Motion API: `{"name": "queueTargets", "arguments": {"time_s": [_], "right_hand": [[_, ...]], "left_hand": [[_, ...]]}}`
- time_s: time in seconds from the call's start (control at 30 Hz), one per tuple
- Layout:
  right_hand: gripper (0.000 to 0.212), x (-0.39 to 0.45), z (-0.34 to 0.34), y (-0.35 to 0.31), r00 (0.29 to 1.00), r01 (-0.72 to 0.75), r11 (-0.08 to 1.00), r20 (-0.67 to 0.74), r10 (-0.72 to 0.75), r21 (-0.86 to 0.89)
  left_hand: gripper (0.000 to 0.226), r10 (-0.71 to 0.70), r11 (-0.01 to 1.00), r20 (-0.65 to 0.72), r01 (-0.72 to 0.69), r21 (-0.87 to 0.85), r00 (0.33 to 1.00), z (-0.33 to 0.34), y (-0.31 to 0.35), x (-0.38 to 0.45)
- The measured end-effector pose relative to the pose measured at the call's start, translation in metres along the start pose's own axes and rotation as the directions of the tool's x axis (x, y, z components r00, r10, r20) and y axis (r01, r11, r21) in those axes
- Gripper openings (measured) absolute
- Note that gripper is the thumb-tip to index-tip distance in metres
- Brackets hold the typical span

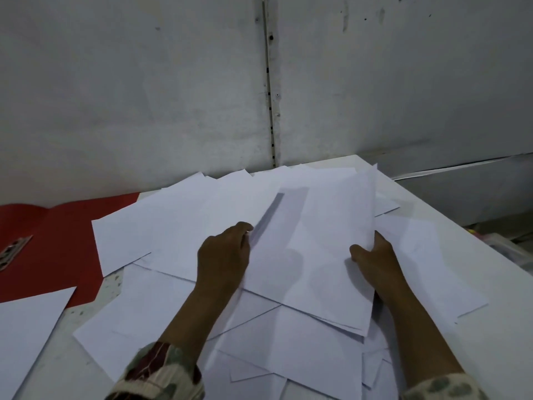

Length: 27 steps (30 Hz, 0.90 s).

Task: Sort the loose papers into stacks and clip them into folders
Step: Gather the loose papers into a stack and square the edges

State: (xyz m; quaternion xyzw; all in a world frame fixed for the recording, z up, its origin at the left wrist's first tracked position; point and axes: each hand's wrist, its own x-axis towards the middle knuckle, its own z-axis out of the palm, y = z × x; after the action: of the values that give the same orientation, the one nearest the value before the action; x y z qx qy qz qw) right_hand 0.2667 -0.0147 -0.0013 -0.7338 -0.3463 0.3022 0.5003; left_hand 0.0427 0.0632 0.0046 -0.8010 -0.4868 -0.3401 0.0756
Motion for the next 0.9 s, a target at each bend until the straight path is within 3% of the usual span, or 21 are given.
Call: {"name": "queueTargets", "arguments": {"time_s": [0.1,0.23,0.4,0.53,0.63,0.8,0.9], "right_hand": [[0.023,-0.002,0.002,-0.002,0.999,-0.009,1.0,0.043,0.009,0.018],[0.026,-0.003,0.005,-0.001,0.993,-0.034,0.999,0.11,0.034,0.003],[0.059,-0.005,0.008,-0.001,0.999,-0.034,0.996,0.004,0.034,0.084],[0.062,-0.002,0.011,0.003,1.0,-0.01,0.997,-0.023,0.011,0.079],[0.059,0.001,0.013,0.005,1.0,-0.002,0.997,0.002,0.001,0.073],[0.06,0.004,0.013,0.006,0.999,-0.003,0.996,0.041,-0.001,0.086],[0.055,0.003,0.011,0.006,0.999,0.02,0.996,0.038,-0.024,0.084]], "left_hand": [[0.025,-0.058,0.99,0.133,0.074,-0.122,0.989,0.0,0.031,-0.008],[0.041,0.018,0.957,0.142,0.024,-0.289,0.99,0.007,0.061,-0.023],[0.045,0.047,0.905,0.2,0.043,-0.423,0.979,0.021,0.083,-0.04],[0.035,-0.004,0.891,0.207,0.097,-0.444,0.978,0.03,0.089,-0.049],[0.015,0.057,0.91,0.115,-0.005,-0.414,0.992,0.037,0.097,-0.053],[0.011,0.153,0.896,0.072,-0.107,-0.431,0.986,0.045,0.107,-0.06],[0.033,0.211,0.867,0.082,-0.148,-0.477,0.974,0.042,0.109,-0.063]]}}
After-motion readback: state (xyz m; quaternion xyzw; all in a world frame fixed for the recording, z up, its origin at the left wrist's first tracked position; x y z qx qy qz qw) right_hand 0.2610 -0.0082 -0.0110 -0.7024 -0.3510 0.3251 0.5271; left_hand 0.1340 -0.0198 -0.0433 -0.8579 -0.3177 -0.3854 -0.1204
